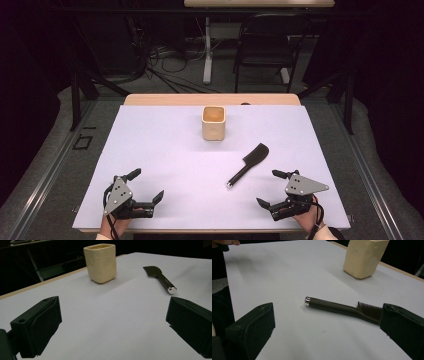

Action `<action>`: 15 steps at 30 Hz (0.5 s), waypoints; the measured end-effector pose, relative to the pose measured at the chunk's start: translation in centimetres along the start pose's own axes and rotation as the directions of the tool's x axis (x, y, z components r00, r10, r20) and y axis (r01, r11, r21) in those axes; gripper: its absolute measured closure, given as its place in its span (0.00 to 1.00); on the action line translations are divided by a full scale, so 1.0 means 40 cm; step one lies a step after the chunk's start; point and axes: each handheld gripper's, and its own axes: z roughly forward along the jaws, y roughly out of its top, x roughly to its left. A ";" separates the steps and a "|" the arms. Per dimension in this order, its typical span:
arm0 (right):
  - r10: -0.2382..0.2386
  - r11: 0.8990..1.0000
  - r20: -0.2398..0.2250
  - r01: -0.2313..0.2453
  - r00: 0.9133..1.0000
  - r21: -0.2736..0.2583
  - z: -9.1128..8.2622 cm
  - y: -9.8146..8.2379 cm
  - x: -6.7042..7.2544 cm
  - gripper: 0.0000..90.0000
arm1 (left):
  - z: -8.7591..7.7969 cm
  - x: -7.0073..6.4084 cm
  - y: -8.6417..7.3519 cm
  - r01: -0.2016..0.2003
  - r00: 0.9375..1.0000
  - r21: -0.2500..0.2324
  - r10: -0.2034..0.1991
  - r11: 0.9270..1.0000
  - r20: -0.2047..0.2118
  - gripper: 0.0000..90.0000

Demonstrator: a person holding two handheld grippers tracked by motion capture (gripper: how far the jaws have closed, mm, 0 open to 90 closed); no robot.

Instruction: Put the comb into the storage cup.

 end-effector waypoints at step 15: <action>-0.001 0.999 0.010 0.000 1.000 0.053 0.034 0.007 0.006 0.00 | -0.004 0.004 0.000 0.013 1.000 0.001 -0.013 1.000 -0.009 0.00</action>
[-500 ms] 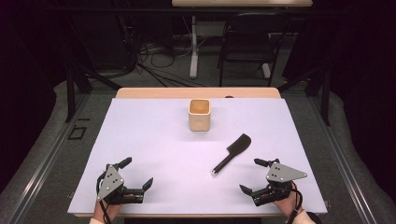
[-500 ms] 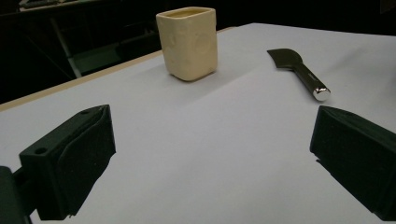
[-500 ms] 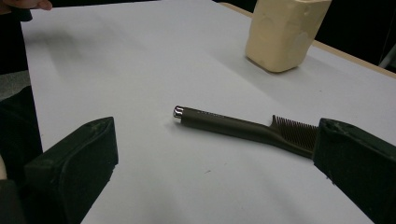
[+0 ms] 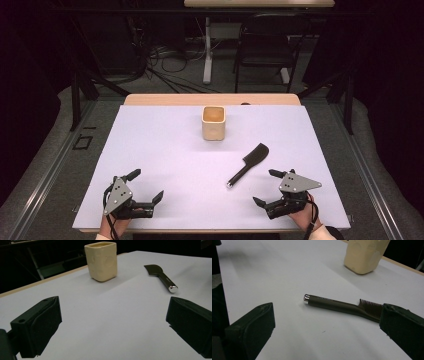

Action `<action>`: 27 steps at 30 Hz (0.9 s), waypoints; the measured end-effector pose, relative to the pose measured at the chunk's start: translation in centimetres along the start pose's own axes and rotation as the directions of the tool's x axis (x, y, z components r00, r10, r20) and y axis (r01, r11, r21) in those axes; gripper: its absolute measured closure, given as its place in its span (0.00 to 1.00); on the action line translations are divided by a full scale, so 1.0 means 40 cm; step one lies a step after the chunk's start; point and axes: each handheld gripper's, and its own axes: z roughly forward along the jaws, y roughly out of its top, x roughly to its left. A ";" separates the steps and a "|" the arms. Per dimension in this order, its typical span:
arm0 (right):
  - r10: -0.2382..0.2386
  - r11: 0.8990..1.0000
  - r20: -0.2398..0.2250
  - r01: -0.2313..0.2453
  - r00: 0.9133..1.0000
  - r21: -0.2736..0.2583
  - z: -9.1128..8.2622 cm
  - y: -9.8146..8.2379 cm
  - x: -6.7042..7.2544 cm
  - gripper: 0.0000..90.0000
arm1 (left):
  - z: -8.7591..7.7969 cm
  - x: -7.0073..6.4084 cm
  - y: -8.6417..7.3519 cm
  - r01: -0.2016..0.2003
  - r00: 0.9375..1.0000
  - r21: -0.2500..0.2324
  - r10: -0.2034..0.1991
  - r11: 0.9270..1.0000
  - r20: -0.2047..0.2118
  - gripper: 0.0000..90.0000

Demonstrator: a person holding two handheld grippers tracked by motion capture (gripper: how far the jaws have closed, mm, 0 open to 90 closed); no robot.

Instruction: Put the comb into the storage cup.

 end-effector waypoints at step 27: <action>0.022 0.998 -0.053 -0.018 0.998 0.066 0.095 0.045 0.007 0.00 | 0.004 -0.003 0.001 -0.008 1.000 0.004 0.008 1.000 -0.001 0.00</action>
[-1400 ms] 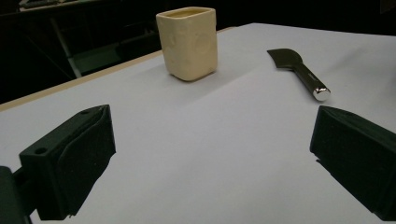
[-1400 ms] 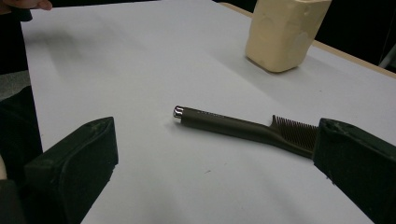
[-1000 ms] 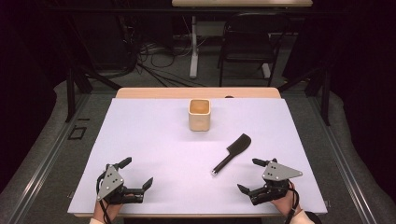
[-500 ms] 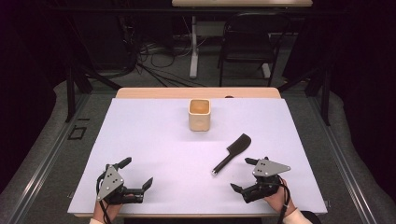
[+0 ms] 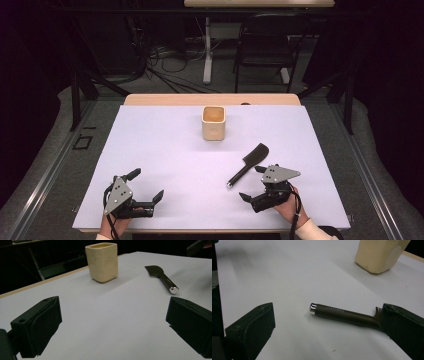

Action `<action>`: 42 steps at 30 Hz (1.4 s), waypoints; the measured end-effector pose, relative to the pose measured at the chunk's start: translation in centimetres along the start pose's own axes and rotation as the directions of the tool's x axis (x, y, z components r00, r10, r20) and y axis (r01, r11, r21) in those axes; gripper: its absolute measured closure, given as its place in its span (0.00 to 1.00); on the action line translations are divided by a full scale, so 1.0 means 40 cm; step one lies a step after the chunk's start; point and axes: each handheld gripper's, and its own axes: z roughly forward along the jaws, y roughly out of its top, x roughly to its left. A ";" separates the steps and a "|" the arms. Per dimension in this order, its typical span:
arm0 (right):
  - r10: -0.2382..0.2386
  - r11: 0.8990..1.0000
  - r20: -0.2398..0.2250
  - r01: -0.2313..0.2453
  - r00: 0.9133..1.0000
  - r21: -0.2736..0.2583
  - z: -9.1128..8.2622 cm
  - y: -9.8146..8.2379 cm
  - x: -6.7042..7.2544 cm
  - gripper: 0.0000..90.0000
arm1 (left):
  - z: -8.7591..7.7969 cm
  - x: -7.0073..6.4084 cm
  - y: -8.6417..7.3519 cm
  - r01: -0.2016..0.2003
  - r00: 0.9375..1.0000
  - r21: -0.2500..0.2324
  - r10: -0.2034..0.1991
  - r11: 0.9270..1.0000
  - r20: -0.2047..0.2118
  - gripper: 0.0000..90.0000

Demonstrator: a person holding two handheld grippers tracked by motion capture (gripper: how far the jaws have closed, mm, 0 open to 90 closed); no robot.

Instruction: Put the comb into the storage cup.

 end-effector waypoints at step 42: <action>0.022 0.998 -0.043 -0.019 0.999 0.068 0.096 0.045 -0.007 0.07 | 0.001 0.003 0.001 0.004 1.000 0.000 -0.004 1.000 -0.001 0.00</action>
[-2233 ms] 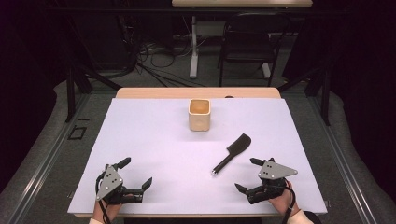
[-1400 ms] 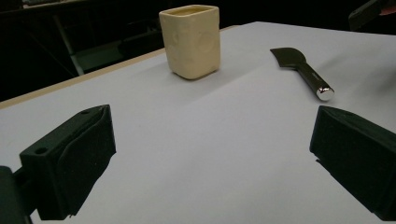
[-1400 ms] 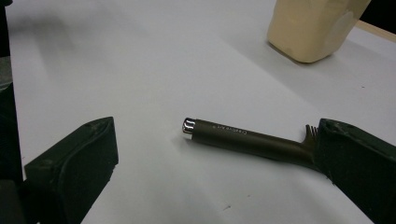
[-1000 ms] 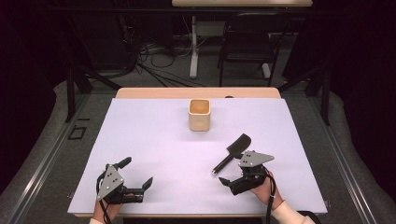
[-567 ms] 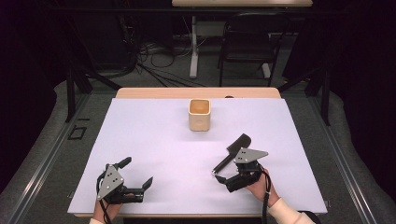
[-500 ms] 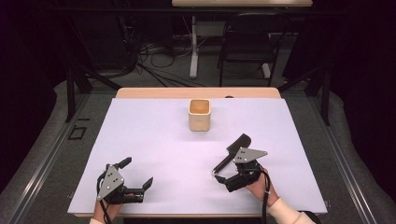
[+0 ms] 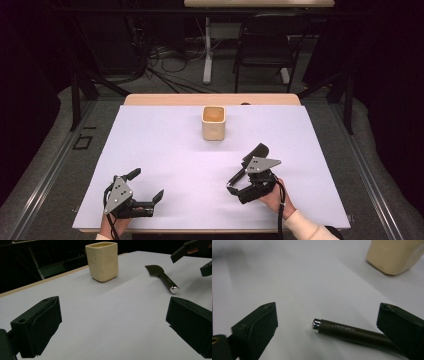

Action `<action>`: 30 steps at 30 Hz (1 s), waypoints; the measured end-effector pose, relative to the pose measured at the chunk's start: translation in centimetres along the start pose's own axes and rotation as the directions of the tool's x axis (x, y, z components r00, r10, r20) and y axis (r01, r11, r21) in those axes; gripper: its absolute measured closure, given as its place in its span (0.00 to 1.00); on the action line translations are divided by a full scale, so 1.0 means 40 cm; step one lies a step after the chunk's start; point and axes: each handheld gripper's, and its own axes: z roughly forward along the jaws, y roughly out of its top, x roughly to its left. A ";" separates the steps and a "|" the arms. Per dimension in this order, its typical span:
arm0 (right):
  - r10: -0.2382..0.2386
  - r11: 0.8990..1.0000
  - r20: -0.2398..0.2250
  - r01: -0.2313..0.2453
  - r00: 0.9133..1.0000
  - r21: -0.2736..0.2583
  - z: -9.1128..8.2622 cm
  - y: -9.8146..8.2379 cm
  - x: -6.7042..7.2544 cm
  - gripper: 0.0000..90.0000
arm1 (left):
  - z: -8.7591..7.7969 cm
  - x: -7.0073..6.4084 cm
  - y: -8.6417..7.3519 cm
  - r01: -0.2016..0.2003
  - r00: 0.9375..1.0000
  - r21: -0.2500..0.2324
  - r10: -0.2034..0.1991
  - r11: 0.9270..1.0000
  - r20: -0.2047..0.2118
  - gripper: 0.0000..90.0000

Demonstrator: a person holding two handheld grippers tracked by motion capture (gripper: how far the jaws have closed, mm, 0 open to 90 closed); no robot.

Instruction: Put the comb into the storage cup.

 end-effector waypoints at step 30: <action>-0.096 0.991 0.064 0.090 0.993 0.095 0.059 0.012 -0.004 0.99 | 0.004 -0.002 0.000 -0.006 1.000 0.011 0.006 1.000 0.006 0.00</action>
